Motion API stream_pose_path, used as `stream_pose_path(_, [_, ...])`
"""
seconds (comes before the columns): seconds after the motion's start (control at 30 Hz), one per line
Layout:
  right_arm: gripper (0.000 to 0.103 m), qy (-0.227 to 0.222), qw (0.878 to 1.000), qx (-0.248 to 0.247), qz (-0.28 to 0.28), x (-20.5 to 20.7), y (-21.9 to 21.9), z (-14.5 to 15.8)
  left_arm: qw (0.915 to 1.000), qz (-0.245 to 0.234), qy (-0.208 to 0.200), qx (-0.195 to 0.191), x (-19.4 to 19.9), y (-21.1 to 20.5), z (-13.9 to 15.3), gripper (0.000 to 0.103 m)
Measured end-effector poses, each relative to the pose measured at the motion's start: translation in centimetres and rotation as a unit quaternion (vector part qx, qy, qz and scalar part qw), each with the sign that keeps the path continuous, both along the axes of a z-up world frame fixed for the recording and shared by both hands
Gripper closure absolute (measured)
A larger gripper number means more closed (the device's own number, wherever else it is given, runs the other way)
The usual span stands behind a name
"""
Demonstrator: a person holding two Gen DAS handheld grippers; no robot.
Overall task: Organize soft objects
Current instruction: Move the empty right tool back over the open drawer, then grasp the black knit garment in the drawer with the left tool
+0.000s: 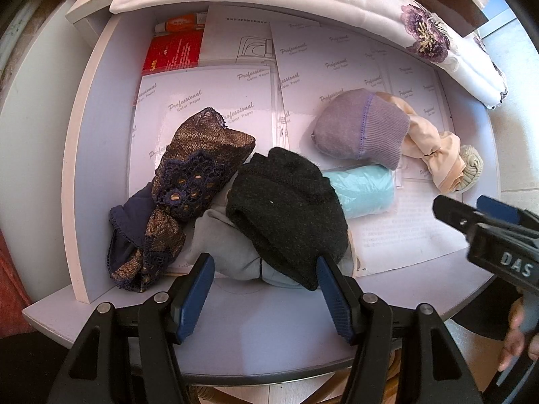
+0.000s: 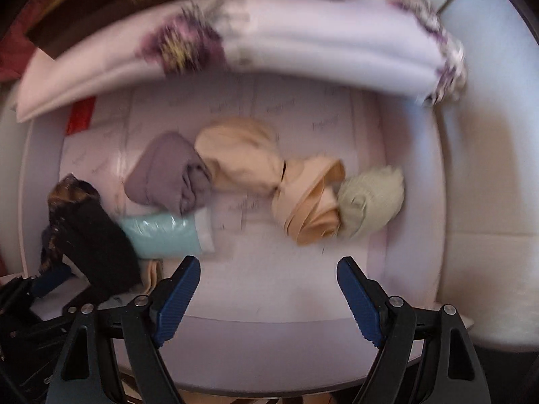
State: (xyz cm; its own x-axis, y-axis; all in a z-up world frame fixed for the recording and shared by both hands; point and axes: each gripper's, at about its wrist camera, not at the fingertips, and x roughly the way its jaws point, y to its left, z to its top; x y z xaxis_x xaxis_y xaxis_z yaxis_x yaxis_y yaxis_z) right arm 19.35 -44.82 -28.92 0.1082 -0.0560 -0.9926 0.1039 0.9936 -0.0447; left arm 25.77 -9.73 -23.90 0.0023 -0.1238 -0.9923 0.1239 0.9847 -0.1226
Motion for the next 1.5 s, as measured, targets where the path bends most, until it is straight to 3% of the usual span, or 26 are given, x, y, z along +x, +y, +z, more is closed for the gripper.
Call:
stream_pose_path(0.37, [0.019,-0.005,0.993,0.043,-0.108,-0.3,-4.6,-1.0,1.0,-0.003,-0.001,-0.002,-0.1,0.0,0.1,0.039])
stream_pose_path(0.6, [0.019,0.021,0.993,0.069,-0.097,-0.2,-4.1,-2.9,1.0,-0.003,-0.006,-0.004,-0.2,0.0,0.4,0.039])
stream_pose_path(0.8, [0.02,0.036,0.992,0.087,-0.08,0.3,-2.6,-4.8,0.9981,0.026,-0.011,-0.055,-0.1,1.1,1.8,0.039])
stream_pose_path(1.17, [0.02,0.053,0.99,0.097,-0.084,1.0,-2.1,-6.5,0.9789,0.138,0.009,-0.15,1.6,5.5,4.2,0.04])
stream_pose_path(1.37, [0.02,0.058,0.989,0.103,-0.086,1.4,-2.1,-7.1,0.9715,0.177,0.038,-0.153,3.5,6.5,4.1,0.041])
stream_pose_path(1.5, [0.02,0.06,0.989,0.106,-0.088,1.5,-1.5,-7.9,0.9785,0.154,0.056,-0.125,4.1,4.8,3.1,0.041])
